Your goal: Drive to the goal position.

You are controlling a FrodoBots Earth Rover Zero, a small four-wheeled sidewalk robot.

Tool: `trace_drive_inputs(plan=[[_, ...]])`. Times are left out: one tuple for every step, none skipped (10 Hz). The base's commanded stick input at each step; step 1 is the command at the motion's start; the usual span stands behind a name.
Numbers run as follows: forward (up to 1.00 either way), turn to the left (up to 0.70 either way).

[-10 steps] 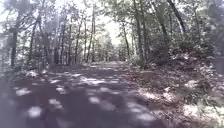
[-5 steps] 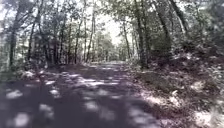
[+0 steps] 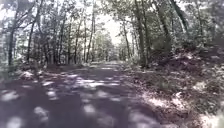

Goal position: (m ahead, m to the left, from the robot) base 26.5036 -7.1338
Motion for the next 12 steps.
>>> trace_drive_inputs(plan=[[0.42,0.00],[0.45,0.00],[0.45,0.00],[0.45,0.00],[0.45,0.00],[0.45,0.00],[0.45,0.00],[0.45,0.00],[0.45,-0.17],[0.45,-0.27],[0.45,-0.27],[0.45,-0.27]])
